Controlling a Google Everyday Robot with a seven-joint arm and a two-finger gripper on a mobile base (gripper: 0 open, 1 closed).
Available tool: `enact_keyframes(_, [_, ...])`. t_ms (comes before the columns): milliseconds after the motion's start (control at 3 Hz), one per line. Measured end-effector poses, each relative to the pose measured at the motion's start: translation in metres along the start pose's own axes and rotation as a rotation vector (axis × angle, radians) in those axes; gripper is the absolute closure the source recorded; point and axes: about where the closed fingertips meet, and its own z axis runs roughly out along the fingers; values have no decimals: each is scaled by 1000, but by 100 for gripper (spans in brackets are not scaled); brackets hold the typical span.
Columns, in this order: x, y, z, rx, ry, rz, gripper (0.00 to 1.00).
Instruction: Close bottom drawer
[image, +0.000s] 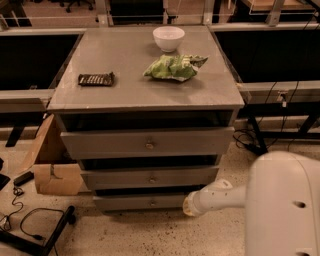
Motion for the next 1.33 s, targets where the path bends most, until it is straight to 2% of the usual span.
enact_keyframes(333, [-4,-19,-31,17,56,-64,100])
enact_keyframes(667, [-4,-19,-31,17,57,-64,100])
enact_keyframes(1000, [13,-19,-71,35,105,-31,100])
enact_keyframes(1333, [37,-15,-144,38,221,4,100])
